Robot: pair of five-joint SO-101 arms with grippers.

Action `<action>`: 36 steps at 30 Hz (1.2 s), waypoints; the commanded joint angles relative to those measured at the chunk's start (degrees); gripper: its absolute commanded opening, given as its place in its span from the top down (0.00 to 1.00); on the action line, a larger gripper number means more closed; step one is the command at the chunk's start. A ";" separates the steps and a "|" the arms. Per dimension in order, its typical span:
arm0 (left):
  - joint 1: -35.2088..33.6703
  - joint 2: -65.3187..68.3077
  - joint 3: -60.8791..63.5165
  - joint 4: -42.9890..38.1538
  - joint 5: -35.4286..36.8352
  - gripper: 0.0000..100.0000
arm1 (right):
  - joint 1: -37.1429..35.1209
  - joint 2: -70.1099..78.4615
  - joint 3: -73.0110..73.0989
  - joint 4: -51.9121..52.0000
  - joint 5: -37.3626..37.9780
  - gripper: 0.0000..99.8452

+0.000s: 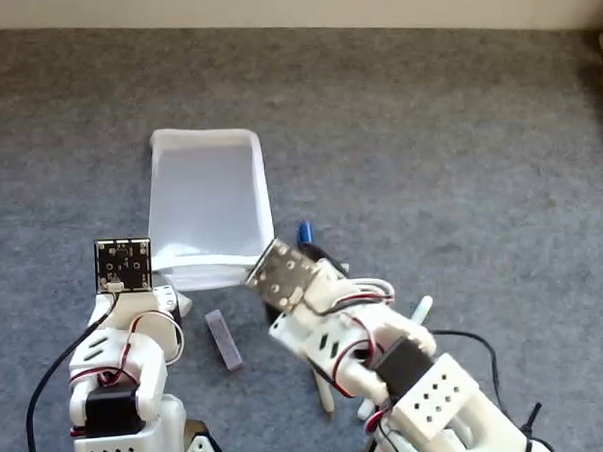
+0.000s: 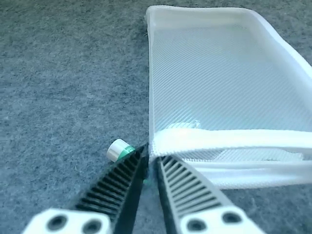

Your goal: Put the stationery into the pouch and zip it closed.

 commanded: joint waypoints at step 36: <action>3.74 21.67 -40.75 15.03 0.62 0.99 | 9.27 -4.35 -12.62 11.56 -4.04 0.74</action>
